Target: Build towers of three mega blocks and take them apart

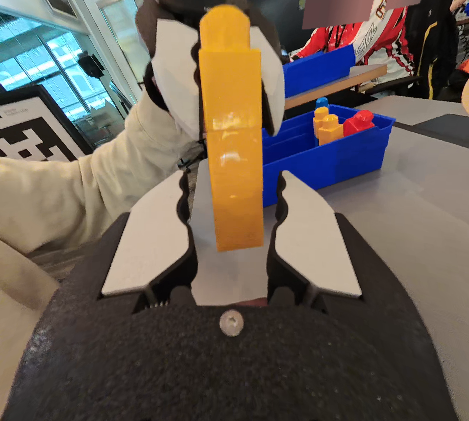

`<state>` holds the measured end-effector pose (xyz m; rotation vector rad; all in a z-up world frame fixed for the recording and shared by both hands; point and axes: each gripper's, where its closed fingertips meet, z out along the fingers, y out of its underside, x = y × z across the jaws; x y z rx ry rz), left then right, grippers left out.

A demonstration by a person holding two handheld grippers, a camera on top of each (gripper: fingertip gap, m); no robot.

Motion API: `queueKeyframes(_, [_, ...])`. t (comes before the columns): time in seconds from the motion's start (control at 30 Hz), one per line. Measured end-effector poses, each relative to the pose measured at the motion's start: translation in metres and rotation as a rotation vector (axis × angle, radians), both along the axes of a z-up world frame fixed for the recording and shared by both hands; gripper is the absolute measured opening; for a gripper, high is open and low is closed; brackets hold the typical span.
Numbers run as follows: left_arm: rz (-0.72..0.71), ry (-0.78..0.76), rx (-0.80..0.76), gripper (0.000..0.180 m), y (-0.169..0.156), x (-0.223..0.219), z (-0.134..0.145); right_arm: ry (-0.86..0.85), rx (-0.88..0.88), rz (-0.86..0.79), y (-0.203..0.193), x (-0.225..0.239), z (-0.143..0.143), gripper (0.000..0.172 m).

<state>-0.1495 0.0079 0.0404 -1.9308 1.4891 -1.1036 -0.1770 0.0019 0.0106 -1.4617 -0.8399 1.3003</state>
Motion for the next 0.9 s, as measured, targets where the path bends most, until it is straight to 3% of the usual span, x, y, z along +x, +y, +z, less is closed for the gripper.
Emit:
queueKeyframes(0.07, [-0.018,-0.009,-0.022,0.041,-0.003,0.005,-0.005,-0.003,0.016,-0.007,0.001,0.001,0.002,0.054])
queueKeyframes(0.1, [-0.021,-0.006,-0.026,0.041,-0.003,0.006,-0.007,-0.012,0.026,0.0,0.001,0.002,0.001,0.038])
queueKeyframes(0.3, [-0.034,0.01,-0.001,0.041,-0.006,0.006,-0.011,-0.112,-0.008,0.07,-0.006,0.003,-0.017,0.036])
queueKeyframes(0.37, [-0.029,-0.104,-0.029,0.041,-0.004,0.001,0.017,-0.213,-0.005,0.022,-0.001,0.004,-0.042,0.036])
queueKeyframes(0.43, [0.0,-0.127,0.035,0.041,0.005,-0.013,0.037,-0.175,-0.07,0.047,-0.003,0.008,-0.052,0.036])
queueKeyframes(0.57, [0.051,-0.098,0.117,0.041,0.008,-0.028,0.041,-0.122,-0.108,-0.028,0.004,0.028,-0.054,0.036])
queueKeyframes(0.7, [0.204,0.048,0.174,0.042,0.02,-0.029,-0.022,-0.088,-0.077,-0.145,0.004,0.058,-0.049,0.036])
queueKeyframes(0.9, [0.48,0.277,0.202,0.042,0.067,-0.022,-0.154,-0.043,-0.005,-0.258,-0.011,0.098,-0.042,0.036])
